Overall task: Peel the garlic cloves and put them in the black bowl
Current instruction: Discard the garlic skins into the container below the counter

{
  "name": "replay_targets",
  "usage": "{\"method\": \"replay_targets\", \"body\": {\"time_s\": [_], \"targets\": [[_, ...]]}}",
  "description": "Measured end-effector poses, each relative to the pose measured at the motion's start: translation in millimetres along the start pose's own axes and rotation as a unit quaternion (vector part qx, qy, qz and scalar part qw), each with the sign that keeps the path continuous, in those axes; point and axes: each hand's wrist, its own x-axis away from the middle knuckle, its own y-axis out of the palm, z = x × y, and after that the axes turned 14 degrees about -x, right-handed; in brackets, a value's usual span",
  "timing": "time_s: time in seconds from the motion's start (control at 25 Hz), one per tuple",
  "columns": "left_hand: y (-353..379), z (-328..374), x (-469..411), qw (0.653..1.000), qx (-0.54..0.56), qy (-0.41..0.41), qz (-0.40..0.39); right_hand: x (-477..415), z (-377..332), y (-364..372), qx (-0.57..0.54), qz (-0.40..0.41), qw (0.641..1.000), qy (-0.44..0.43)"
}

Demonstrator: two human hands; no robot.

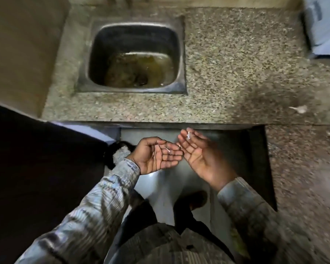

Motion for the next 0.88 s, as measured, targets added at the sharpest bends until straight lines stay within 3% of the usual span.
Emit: {"method": "replay_targets", "body": {"time_s": [0.24,0.4,0.64,0.76,0.88], "targets": [[-157.7,-19.8,75.4,0.99,0.101,0.053,0.085,-78.9,145.6,50.6,0.088,0.025,0.989,0.12],[-265.1,-53.3,61.4,0.974,0.142,0.036,0.173,-174.8,245.5,43.0,0.185,0.024,0.967,0.176],[-424.5,-130.7,-78.0,0.929,0.224,0.021,0.293,-372.9,381.6,-46.3,0.316,0.047,0.923,0.214],[-497.1,-173.0,-161.6,0.91,0.29,0.019,0.297,-478.9,441.1,-120.4,0.429,0.032,0.879,0.204],[-544.9,-207.8,-214.9,0.888,0.327,0.025,0.322,-531.3,473.9,-162.5,0.572,0.018,0.806,0.15]]}}
